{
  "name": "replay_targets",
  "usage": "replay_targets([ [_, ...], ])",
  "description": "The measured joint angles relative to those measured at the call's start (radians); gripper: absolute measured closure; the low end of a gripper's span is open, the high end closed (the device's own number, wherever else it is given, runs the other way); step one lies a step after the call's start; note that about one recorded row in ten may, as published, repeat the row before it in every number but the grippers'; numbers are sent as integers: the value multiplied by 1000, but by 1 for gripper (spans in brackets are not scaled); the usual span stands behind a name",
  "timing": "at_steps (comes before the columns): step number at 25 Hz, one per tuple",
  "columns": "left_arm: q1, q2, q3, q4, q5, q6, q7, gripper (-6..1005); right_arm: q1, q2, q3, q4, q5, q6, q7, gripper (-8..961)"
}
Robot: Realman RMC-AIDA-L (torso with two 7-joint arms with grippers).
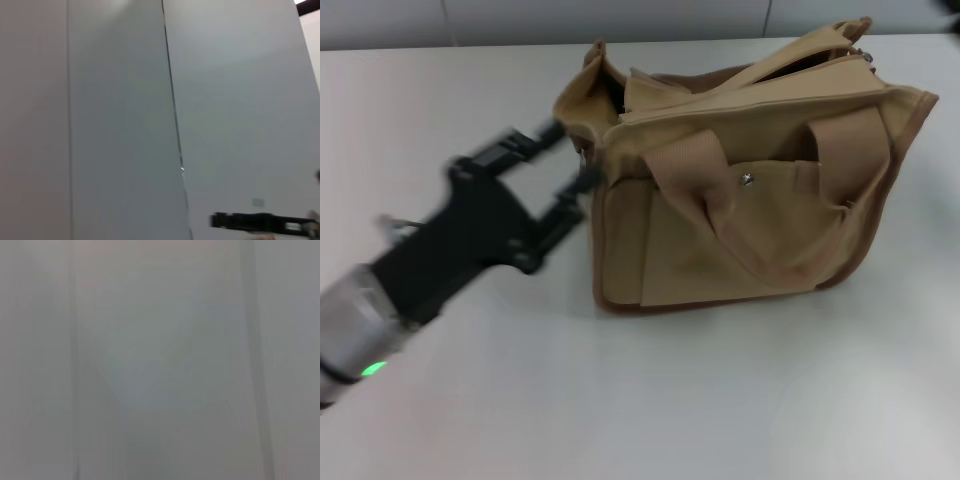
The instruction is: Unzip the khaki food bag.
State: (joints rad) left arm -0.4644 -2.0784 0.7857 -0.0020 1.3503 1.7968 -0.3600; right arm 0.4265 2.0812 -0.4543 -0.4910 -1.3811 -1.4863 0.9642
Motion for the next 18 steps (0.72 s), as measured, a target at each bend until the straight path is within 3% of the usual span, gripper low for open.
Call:
replay_targets([
  [3, 42, 5, -50, 48, -1, 90, -42, 615, -66, 0, 1, 4, 93, -130, 11, 422],
  [4, 63, 8, -55, 104, 4, 139, -100, 565, -101, -2, -5, 0, 103, -233, 35, 376],
  [5, 63, 8, -55, 104, 4, 139, -100, 516, -101, -2, -5, 0, 103, -233, 35, 326],
  [6, 75, 10, -23, 189, 38, 153, -202, 467, -124, -11, -30, -16, 62, -307, 61, 276],
  [8, 74, 12, 8, 231, 63, 149, -253, 312, -132, -19, -48, -28, 23, -341, 73, 177],
  [9, 65, 15, 76, 301, 121, 138, -349, 234, -139, -33, -79, -57, -107, -403, 80, 173],
  [11, 49, 16, 145, 356, 195, 124, -425, 207, -134, -37, -95, -85, -278, -472, 67, 166],
  [13, 40, 15, 166, 367, 227, 112, -453, 180, -130, -36, -98, -93, -345, -494, 57, 158],
  [14, 30, 13, 183, 373, 250, 97, -476, 167, -115, -30, -103, -99, -470, -511, 43, 158],
  [18, 9, 10, 218, 376, 293, 44, -517, 153, -93, -19, -107, -99, -575, -507, 43, 158],
])
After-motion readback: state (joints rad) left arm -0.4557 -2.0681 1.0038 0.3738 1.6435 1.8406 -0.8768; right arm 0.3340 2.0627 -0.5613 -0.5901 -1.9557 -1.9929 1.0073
